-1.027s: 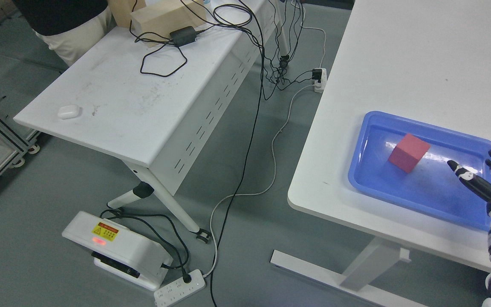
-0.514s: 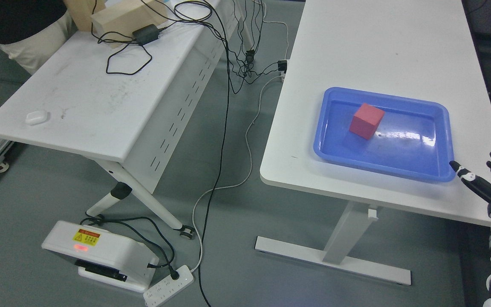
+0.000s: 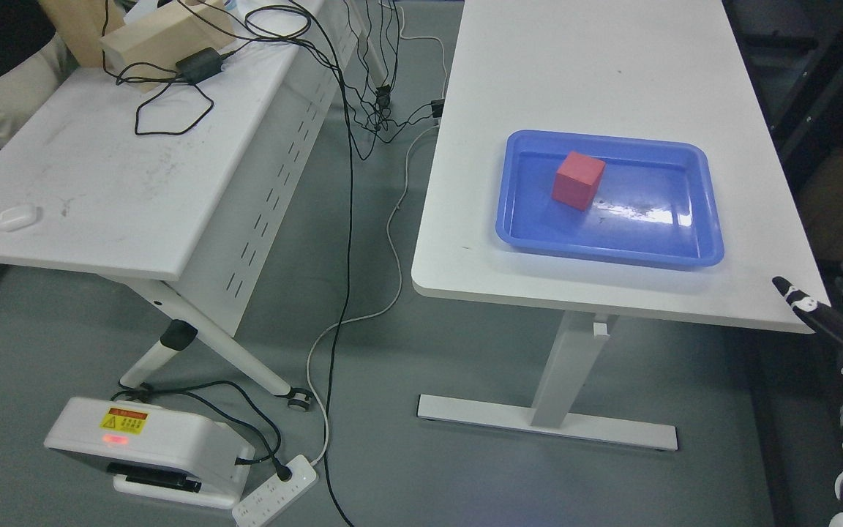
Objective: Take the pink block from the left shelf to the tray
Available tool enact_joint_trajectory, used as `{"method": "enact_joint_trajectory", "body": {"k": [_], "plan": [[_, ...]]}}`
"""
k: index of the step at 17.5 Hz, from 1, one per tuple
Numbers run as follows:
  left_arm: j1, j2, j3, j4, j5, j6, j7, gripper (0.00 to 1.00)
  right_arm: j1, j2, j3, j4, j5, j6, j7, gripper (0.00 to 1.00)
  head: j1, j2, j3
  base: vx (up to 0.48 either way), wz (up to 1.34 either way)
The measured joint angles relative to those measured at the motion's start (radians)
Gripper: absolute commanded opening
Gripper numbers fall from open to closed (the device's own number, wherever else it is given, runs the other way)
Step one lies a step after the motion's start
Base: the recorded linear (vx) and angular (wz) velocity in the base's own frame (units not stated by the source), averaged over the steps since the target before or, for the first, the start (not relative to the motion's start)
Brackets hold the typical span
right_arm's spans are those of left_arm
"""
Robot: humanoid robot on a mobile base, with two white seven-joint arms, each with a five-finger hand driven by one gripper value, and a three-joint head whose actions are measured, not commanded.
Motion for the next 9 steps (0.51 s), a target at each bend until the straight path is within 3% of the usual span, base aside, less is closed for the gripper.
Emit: {"method": "enact_joint_trajectory", "body": {"k": [9], "plan": [[0.000, 0.000, 0.000, 0.000, 0.000, 0.000, 0.000, 1.00, 0.000, 0.002, -0.002, 0.001, -0.001, 0.002, -0.004, 1.00, 0.0000, 0.000, 0.000, -0.145, 0.00]]}}
